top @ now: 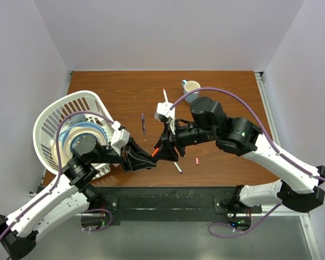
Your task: Insert the pens into the pen caps
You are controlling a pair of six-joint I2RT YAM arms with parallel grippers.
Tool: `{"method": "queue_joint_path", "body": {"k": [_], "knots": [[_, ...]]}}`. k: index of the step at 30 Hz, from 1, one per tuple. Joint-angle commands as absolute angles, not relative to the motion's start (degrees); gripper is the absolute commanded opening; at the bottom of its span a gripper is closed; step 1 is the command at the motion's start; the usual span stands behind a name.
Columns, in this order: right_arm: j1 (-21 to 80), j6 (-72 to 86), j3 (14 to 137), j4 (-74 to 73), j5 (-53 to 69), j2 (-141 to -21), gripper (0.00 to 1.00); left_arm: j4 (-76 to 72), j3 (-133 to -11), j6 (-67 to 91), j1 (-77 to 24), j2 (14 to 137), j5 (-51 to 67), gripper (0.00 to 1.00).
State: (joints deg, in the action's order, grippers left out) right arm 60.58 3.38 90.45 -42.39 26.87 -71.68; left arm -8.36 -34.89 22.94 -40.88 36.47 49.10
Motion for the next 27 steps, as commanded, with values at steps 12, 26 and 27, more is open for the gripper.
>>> {"method": "queue_joint_path", "body": {"k": [12, 26, 27], "knots": [[60.4, 11.2, 78.1, -33.2, 29.8, -70.6, 0.0, -14.2, -37.1, 21.8, -40.7, 38.8, 40.8, 0.0], [60.4, 13.8, 64.8, -29.0, 38.0, -72.1, 0.0, -21.4, -37.4, 21.1, -38.9, 45.0, 44.6, 0.0], [60.5, 14.0, 64.3, -29.1, 38.1, -72.3, 0.0, -20.9, -38.0, 21.0, -38.5, 45.7, 45.8, 0.0]]}}
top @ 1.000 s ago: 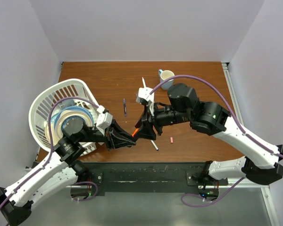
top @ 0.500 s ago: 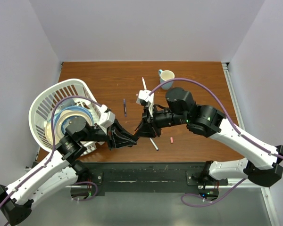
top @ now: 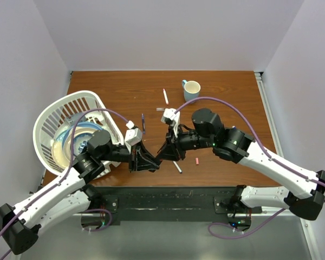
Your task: Insert the pens into the pen caps
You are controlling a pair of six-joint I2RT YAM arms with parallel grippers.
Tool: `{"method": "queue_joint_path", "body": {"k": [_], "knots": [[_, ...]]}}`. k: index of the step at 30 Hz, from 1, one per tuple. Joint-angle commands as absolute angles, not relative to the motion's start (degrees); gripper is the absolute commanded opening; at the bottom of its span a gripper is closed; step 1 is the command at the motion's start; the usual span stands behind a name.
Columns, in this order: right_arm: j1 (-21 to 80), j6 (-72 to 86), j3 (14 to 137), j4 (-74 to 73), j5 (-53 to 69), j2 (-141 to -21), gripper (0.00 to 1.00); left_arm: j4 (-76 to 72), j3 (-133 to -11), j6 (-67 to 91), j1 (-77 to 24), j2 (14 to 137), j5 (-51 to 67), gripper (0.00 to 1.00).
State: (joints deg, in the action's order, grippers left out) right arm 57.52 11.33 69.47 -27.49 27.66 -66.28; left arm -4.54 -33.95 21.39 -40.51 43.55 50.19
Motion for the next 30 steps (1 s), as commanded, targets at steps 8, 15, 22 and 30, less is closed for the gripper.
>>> {"method": "queue_joint_path", "body": {"k": [8, 15, 22, 30], "knots": [[60.6, 14.3, 59.8, -27.9, 38.6, -72.0, 0.0, -20.9, -39.1, 22.3, -31.4, 46.0, 50.5, 0.0], [62.2, 18.3, 56.3, -23.1, 38.3, -75.0, 0.0, -20.8, -40.0, 21.7, -29.9, 48.2, 51.3, 0.0], [62.8, 19.9, 55.4, -24.8, 40.1, -80.0, 0.0, -11.7, -45.3, 16.3, -27.8, 49.8, 50.4, 0.0], [65.0, 24.0, 56.7, -24.6, 43.2, -82.8, 0.0, -5.5, -46.6, 11.6, -27.2, 50.7, 48.4, 0.0]]}}
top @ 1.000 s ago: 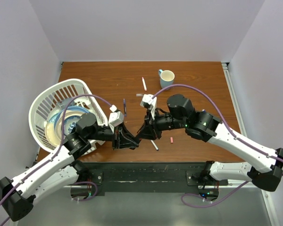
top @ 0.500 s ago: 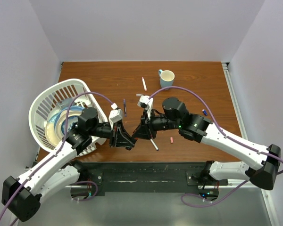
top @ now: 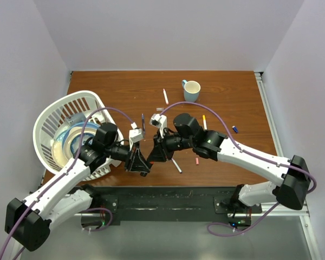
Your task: Insert the pens into the pen caps
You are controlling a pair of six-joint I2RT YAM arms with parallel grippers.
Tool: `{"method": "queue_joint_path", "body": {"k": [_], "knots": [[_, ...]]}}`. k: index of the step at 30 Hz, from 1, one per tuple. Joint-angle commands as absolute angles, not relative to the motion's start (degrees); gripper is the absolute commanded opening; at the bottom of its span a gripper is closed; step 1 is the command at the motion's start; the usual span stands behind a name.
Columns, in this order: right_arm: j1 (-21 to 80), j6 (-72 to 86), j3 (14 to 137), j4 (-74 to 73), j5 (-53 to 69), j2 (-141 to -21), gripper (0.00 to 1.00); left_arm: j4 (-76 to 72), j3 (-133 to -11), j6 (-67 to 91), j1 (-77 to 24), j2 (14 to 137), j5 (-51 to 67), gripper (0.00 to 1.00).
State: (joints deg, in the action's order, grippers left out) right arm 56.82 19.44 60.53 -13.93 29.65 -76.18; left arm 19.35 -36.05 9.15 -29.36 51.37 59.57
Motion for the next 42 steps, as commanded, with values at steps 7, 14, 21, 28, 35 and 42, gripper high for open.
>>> {"method": "queue_joint_path", "body": {"k": [7, 14, 21, 28, 35, 42], "knots": [[68.4, 25.2, 56.7, -20.2, 42.9, -83.2, 0.0, -9.5, -44.3, 15.8, -24.5, 50.5, 50.8, 0.0], [70.5, 25.0, 54.3, -18.1, 42.9, -83.5, 0.0, -15.7, -43.0, 20.5, -22.1, 49.0, 56.8, 0.0], [71.6, 35.9, 50.4, -5.5, 45.8, -82.4, 0.0, -20.1, -41.6, 24.4, -22.1, 47.0, 57.3, 0.0], [71.9, 22.9, 54.1, -28.9, 37.3, -81.1, 0.0, -8.2, -42.4, 17.6, -22.1, 44.6, 57.5, 0.0], [71.7, 24.3, 59.6, -30.3, 35.1, -81.4, 0.0, -4.7, -42.1, 15.8, -22.1, 44.4, 56.0, 0.0], [71.7, 29.3, 60.8, -20.4, 40.2, -77.9, 0.0, -11.2, -42.1, 21.2, -22.1, 40.7, 60.9, 0.0]]}}
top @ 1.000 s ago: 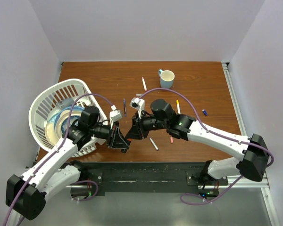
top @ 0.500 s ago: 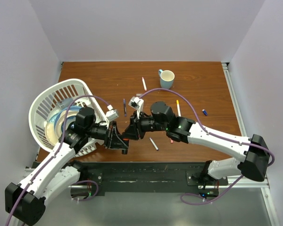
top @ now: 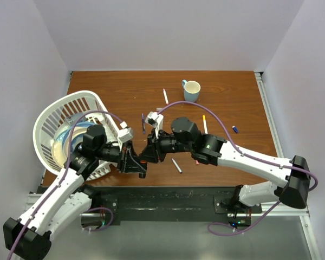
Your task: Insert the pens into the pen caps
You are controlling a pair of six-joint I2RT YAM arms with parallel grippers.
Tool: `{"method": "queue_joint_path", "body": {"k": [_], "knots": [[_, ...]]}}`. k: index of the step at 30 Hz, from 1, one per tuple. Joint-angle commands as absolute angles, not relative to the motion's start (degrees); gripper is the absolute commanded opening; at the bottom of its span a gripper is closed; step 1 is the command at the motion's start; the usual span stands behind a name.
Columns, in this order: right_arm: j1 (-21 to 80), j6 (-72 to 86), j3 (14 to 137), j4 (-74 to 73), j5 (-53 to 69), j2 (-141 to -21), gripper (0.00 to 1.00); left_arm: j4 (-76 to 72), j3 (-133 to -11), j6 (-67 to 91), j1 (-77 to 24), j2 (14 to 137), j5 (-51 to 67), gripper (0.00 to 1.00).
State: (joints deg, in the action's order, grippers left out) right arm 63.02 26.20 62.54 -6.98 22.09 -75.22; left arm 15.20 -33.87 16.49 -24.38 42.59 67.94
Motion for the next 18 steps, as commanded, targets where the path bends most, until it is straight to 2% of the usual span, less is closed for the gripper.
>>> {"method": "queue_joint_path", "body": {"k": [1, 4, 6, 8, 11, 13, 15, 17, 18], "knots": [[71.6, 28.2, 61.6, -22.9, 40.0, -77.9, 0.0, -11.4, -42.4, 21.6, -22.1, 40.8, 61.0, 0.0], [71.3, 29.1, 63.7, -20.8, 38.4, -77.3, 0.02, -11.3, -42.1, 22.8, -22.1, 41.7, 60.8, 0.0], [71.4, 31.8, 64.8, -19.2, 34.0, -77.3, 0.17, -11.9, -41.5, 23.5, -22.1, 41.5, 60.2, 0.0], [71.2, 32.5, 66.8, -18.7, 30.9, -77.6, 0.25, -12.7, -40.8, 24.2, -22.1, 40.4, 59.7, 0.0], [70.2, 31.8, 69.9, -19.2, 23.6, -78.2, 0.3, -12.9, -40.4, 24.2, -22.1, 39.5, 59.2, 0.0], [69.5, 31.6, 71.4, -18.5, 20.8, -78.2, 0.39, -12.7, -40.7, 24.3, -22.1, 39.7, 59.5, 0.0], [68.3, 31.4, 74.5, -18.1, 18.6, -78.1, 0.4, -12.3, -40.9, 24.0, -22.1, 39.6, 59.9, 0.0], [67.4, 30.5, 77.5, -17.7, 14.9, -77.9, 0.49, -12.5, -40.0, 24.1, -22.1, 39.2, 59.9, 0.0], [67.1, 30.3, 78.5, -17.4, 14.0, -78.0, 0.5, -12.8, -39.6, 24.3, -22.1, 38.9, 59.9, 0.0]]}}
